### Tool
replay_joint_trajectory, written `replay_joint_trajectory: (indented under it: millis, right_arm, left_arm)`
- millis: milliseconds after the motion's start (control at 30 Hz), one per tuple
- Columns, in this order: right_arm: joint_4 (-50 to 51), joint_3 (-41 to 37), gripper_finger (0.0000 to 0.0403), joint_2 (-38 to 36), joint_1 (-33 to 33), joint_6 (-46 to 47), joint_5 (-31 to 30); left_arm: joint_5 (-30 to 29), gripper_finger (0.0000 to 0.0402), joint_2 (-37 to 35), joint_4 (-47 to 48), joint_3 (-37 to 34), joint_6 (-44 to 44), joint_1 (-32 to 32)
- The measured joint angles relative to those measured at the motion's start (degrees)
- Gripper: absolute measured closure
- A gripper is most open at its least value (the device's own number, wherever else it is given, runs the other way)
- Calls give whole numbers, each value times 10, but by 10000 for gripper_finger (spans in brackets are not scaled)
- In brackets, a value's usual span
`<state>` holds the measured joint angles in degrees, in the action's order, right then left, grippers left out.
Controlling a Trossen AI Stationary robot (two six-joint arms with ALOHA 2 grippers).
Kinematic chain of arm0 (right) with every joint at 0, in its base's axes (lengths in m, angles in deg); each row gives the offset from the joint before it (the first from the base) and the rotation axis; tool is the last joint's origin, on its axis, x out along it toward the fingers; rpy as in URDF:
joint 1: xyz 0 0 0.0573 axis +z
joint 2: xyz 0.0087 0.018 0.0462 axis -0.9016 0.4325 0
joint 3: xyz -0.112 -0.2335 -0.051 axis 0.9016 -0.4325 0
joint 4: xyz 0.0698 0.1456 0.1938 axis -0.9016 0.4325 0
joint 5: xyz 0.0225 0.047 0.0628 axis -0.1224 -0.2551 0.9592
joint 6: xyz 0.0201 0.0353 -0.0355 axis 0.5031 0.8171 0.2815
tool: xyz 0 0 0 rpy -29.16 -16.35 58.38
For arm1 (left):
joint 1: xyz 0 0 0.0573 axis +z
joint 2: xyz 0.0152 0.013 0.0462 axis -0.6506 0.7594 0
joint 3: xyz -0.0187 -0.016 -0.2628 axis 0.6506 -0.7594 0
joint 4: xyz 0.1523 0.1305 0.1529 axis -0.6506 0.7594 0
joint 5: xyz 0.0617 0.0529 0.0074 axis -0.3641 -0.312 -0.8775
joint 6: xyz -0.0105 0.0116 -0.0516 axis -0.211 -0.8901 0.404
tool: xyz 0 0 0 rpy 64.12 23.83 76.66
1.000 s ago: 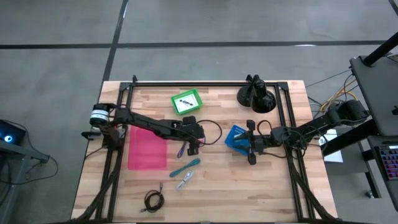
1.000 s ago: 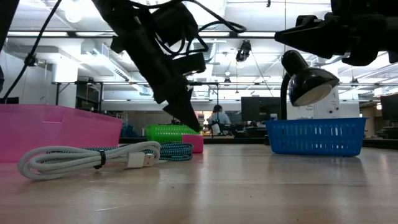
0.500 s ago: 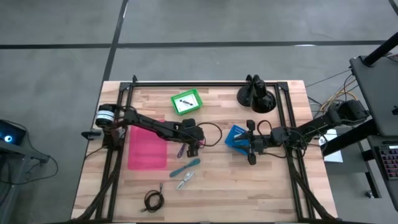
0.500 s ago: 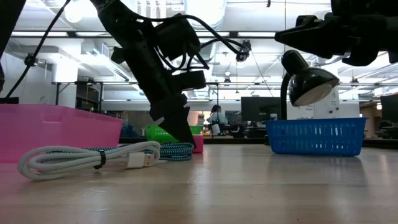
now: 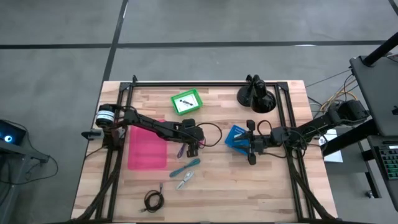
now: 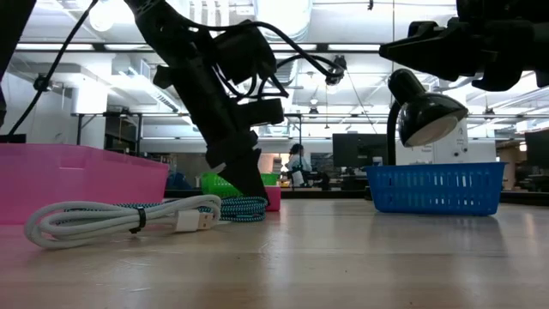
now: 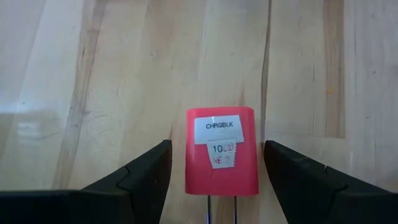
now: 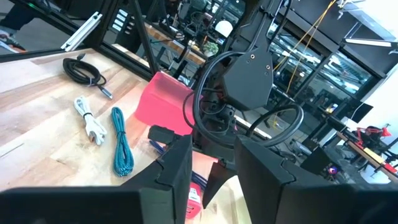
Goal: Pick and place items into bin
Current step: Put the pink charger adapter into the blue bin
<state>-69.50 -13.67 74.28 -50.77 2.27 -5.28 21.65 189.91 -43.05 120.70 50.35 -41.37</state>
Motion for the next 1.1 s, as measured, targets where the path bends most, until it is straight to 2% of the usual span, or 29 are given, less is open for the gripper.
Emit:
replay_joint_trajectory:
  millis: [133, 400, 700, 967, 1100]
  right_arm:
    - [0, 0, 296, 0, 0, 0, 0]
    - [0, 0, 300, 0, 0, 0, 0]
    - [1, 0, 299, 0, 0, 0, 0]
    - [26, 0, 304, 0, 0, -13, 8]
    - [29, 0, 292, 6, 1, -43, 83]
  left_arm:
    - [2, 188, 0, 4, 0, 0, 0]
    - [3, 261, 0, 4, 0, 0, 0]
    - [8, 261, 0, 6, 4, -16, 0]
    - [77, 261, -28, 3, 29, -36, 0]
    - [126, 261, -49, 2, 45, -36, 0]
